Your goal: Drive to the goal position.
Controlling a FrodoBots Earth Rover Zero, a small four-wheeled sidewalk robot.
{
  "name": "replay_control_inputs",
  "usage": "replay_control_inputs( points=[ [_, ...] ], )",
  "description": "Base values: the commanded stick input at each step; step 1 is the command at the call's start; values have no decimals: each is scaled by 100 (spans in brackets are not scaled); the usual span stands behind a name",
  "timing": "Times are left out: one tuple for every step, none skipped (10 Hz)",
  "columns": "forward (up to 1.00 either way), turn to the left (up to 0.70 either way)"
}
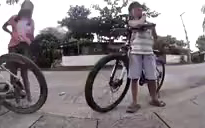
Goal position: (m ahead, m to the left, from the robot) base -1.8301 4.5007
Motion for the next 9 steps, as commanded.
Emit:
replay_control_inputs(
  points=[
    [0,0],
    [0,0],
    [0,0],
    [0,0],
    [0,0],
    [26,0],
    [70,0],
    [70,0],
    [70,0]
  ],
)
